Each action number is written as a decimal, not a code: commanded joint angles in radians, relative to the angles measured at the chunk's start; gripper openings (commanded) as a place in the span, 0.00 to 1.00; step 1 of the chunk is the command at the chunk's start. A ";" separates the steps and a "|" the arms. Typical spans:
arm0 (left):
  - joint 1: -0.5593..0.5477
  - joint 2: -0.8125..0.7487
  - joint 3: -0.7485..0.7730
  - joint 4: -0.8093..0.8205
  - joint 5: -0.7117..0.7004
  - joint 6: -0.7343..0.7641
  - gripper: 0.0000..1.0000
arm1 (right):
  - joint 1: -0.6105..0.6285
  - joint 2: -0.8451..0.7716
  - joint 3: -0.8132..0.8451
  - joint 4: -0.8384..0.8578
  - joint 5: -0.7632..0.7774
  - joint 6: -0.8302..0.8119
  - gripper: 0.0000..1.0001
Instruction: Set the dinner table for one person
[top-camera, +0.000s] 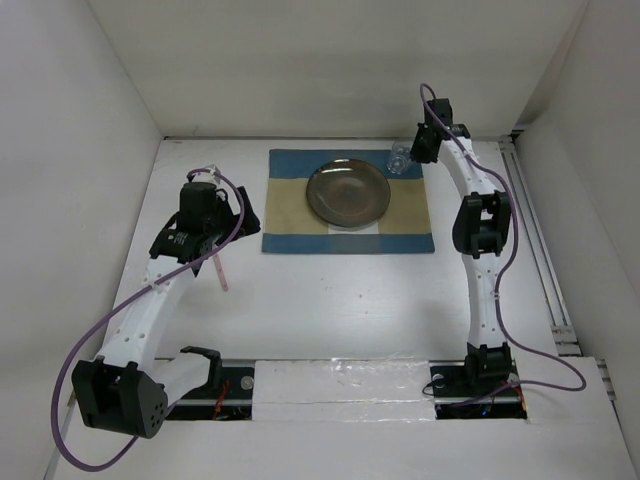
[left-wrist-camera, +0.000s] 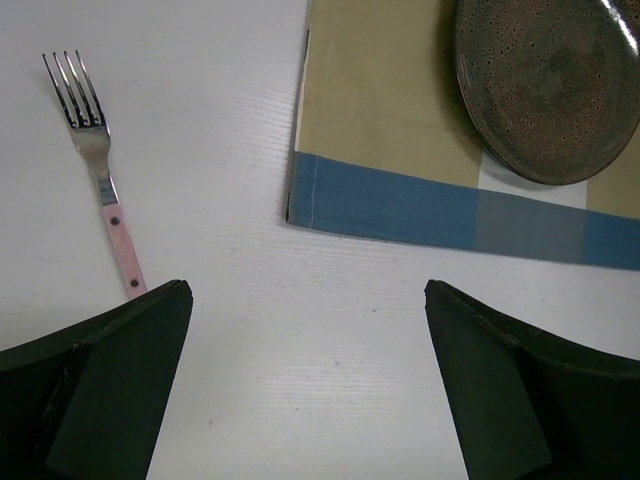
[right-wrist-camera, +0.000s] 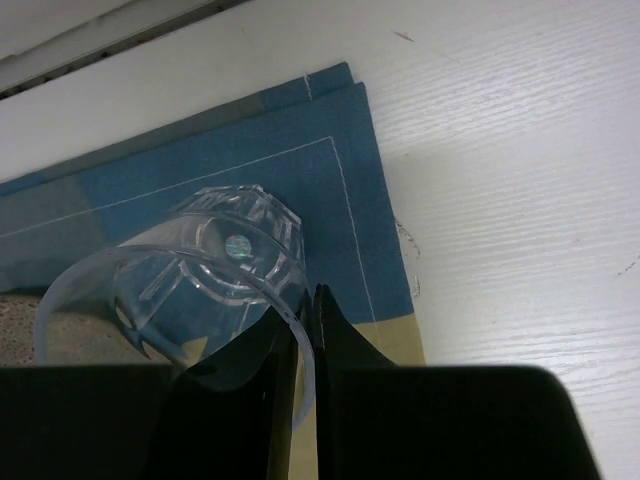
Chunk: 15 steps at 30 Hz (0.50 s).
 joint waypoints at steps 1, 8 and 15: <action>0.006 -0.009 -0.007 0.036 0.011 0.012 1.00 | 0.005 -0.001 0.059 0.048 0.037 0.002 0.01; 0.006 0.010 -0.007 0.036 0.029 0.012 1.00 | 0.005 -0.001 0.068 0.048 0.063 0.002 0.02; 0.006 0.010 -0.007 0.036 0.038 0.022 1.00 | 0.005 0.008 0.087 0.057 0.037 0.002 0.29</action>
